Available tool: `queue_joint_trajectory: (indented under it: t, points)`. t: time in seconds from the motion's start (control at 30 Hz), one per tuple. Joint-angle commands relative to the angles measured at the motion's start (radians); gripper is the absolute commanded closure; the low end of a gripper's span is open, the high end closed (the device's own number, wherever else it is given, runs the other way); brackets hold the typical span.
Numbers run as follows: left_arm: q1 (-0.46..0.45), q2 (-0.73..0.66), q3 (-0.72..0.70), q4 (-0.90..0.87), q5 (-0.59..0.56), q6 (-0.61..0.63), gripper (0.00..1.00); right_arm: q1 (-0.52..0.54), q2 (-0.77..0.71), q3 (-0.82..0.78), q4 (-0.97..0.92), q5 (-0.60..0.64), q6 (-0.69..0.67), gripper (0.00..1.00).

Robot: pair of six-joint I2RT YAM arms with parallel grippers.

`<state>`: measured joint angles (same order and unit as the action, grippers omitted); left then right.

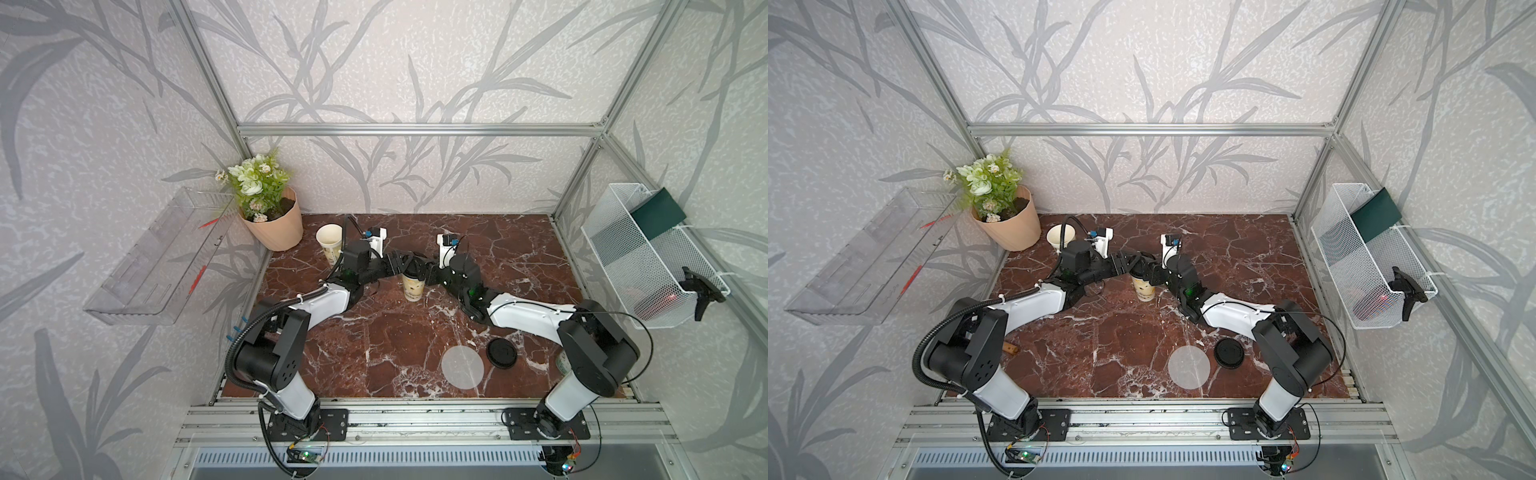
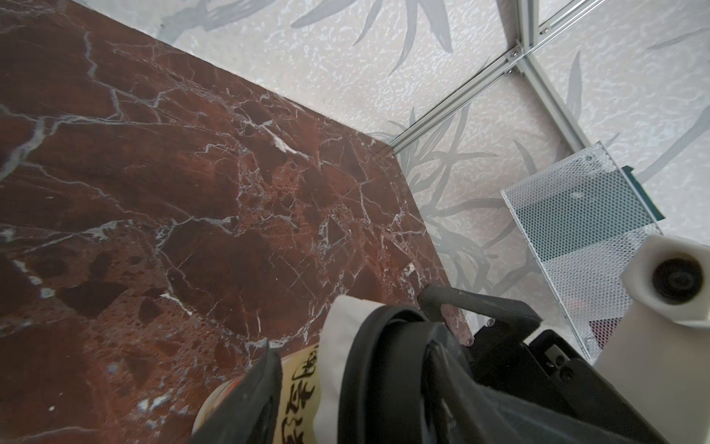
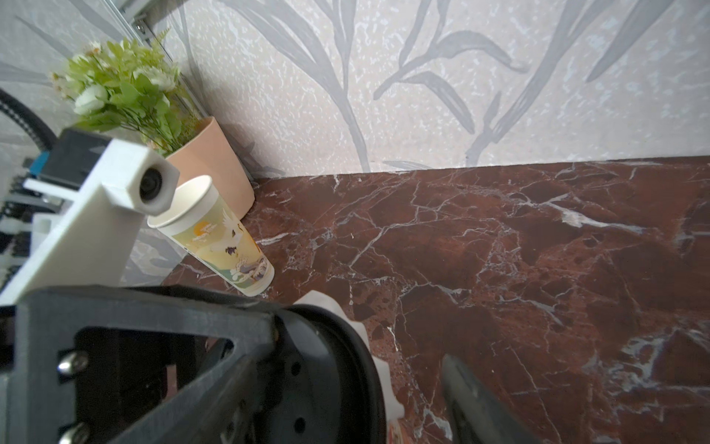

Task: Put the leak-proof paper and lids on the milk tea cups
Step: Secure the cup lid on the cup.

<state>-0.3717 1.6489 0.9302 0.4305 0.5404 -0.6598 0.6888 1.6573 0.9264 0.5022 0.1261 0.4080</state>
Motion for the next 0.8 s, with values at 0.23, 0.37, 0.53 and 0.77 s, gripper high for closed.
queue_joint_trajectory:
  t: [0.23, 0.37, 0.53, 0.77]
  points:
    - [-0.007, -0.039, 0.076, -0.333, -0.036, 0.100, 0.36, 0.009, 0.020, 0.072, -0.445, -0.016, -0.136, 0.18]
    - [-0.005, -0.046, 0.084, -0.349, -0.035, 0.106, 0.33, 0.010, 0.016, 0.096, -0.461, -0.017, -0.142, 0.17]
    - [-0.004, -0.069, 0.104, -0.369, -0.034, 0.107, 0.31, 0.004, 0.006, 0.128, -0.485, -0.017, -0.156, 0.16]
    - [-0.002, -0.109, 0.167, -0.429, -0.049, 0.131, 0.28, -0.011, -0.012, 0.189, -0.522, -0.022, -0.184, 0.15]
